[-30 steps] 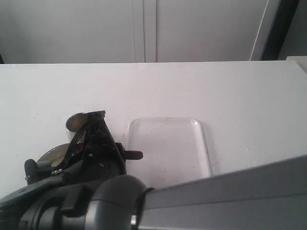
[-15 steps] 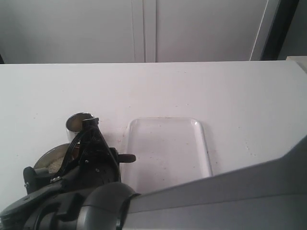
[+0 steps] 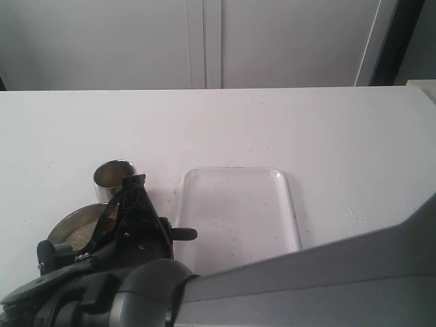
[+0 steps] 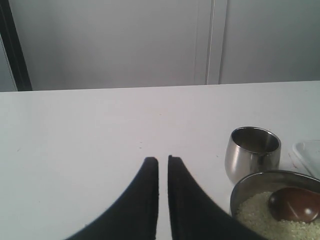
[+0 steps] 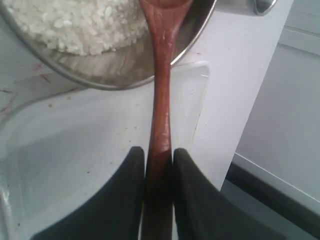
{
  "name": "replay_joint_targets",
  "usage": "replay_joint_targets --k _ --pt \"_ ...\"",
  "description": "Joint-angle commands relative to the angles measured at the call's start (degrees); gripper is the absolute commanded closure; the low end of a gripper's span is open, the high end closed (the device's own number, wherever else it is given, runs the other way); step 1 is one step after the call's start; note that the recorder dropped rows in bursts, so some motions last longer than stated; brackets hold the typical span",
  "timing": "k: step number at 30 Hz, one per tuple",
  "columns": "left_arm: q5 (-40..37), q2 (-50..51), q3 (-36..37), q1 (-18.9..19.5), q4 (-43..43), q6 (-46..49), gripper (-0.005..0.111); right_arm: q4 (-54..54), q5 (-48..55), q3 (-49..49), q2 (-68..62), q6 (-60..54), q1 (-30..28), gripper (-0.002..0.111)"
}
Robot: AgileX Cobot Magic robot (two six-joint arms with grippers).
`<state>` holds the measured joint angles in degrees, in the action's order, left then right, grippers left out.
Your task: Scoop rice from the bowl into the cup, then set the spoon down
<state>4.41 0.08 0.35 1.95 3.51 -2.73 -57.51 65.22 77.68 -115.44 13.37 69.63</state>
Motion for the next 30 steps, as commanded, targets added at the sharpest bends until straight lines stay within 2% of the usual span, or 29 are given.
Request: replay_joint_targets --k 1,7,14,30 --pt "0.23 -0.08 -0.35 0.12 0.32 -0.08 0.092 2.55 1.09 -0.12 0.02 -1.77 -0.47 0.108" --pt "0.23 -0.08 -0.35 0.12 0.32 -0.08 0.092 4.75 1.20 1.57 0.02 -2.09 -0.47 0.108" --pt "0.23 -0.08 -0.35 0.12 0.32 -0.08 0.092 14.47 1.32 5.68 0.02 -5.68 -1.13 0.108" --pt "0.23 -0.08 -0.35 0.12 0.32 -0.08 0.092 33.17 2.37 14.16 0.52 -12.00 -7.39 0.108"
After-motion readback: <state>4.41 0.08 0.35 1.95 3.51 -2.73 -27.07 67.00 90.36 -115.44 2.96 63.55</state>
